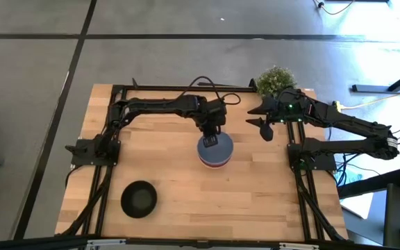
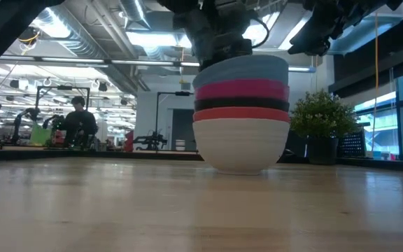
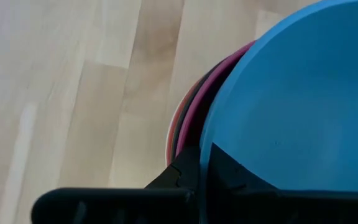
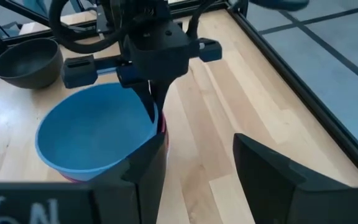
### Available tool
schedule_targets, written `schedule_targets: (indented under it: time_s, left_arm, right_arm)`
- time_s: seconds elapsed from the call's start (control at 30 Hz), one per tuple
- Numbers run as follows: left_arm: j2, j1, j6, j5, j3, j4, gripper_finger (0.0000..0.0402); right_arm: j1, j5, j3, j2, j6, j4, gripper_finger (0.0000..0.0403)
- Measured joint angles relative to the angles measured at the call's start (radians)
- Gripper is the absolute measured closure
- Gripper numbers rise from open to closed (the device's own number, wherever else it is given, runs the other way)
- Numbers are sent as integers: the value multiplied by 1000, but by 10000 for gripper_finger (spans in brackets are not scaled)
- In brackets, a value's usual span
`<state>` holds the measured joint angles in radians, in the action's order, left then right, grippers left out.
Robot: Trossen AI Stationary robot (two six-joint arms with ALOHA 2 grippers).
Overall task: Nest bowls inside each other
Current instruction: Stack the blue bowl on top of the red bowl
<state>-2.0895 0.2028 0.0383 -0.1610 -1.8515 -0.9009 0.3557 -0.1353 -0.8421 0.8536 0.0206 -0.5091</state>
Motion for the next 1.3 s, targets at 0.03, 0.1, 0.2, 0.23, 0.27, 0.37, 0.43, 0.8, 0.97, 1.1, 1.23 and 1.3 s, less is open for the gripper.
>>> schedule_targets:
  time_s: [0.03,0.1,0.2,0.23,0.27,0.37,0.43,0.8,0.97,1.1,1.23,1.3]
  left_arm:
    - [0,0,0,6,1,6,396]
    - [6,-1,-3,25,3,16,384]
    - [10,-1,-7,39,3,28,363]
    - [18,-1,-7,39,3,22,356]
    - [25,0,-7,43,3,14,350]
    - [37,-1,-22,49,-1,23,336]
    - [40,-3,-23,49,0,12,329]
    - [41,-8,-15,-9,0,-1,311]
    - [42,-7,-37,-8,0,-1,309]
    - [43,-13,-68,3,0,-5,309]
    - [43,-17,-94,23,0,-3,312]
    - [43,-17,-63,23,-1,3,311]
  right_arm:
    - [0,-4,0,0,0,0,217]
    - [0,-5,0,0,-2,-2,217]
    - [0,-6,0,1,-3,-2,217]
    - [0,-6,0,1,-3,-1,217]
    - [0,-6,0,1,-3,-1,217]
    - [0,-6,0,1,-6,-2,217]
    - [0,-6,0,1,-7,-1,217]
    - [0,-8,0,1,-5,-1,217]
    - [0,-8,0,1,-4,-1,217]
    - [0,-8,0,1,-4,-1,217]
    - [0,-8,0,1,-4,-1,217]
    - [0,-8,0,1,-5,-1,217]
